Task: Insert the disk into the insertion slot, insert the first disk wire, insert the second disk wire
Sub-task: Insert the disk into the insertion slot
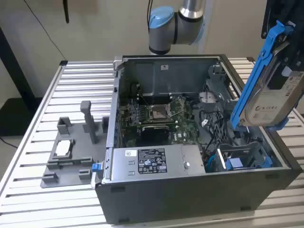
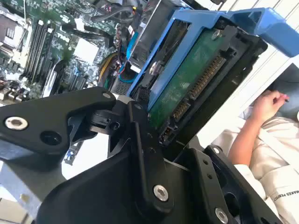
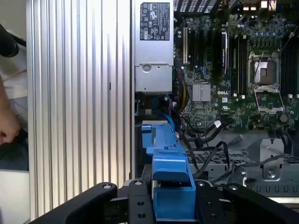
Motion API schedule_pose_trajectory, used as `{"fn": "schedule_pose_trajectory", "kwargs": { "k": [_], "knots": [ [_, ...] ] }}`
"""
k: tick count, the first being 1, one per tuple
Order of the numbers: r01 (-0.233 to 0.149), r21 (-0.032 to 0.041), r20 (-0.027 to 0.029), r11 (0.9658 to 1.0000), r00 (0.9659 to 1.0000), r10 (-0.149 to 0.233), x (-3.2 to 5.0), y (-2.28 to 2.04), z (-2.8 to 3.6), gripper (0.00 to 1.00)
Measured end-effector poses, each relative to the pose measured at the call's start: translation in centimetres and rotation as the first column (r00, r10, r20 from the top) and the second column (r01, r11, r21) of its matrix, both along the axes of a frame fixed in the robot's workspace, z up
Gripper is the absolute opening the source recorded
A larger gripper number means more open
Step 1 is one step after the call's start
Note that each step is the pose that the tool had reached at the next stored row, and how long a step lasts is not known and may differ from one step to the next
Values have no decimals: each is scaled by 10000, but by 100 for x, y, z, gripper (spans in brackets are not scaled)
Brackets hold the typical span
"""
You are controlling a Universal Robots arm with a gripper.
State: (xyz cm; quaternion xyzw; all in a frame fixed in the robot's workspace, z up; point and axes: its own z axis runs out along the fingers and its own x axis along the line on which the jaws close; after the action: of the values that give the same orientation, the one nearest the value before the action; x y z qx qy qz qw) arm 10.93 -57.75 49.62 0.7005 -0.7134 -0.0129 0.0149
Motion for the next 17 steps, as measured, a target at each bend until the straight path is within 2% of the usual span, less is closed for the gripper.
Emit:
{"fn": "schedule_pose_trajectory", "kwargs": {
  "k": [13, 17],
  "knots": [
    [0, -1, 0, 10000, 10000, 0, 0, 0, -3, 33],
    [0, 2, 6, 10000, 10000, 0, 0, 0, -49, 33]
  ]
}}
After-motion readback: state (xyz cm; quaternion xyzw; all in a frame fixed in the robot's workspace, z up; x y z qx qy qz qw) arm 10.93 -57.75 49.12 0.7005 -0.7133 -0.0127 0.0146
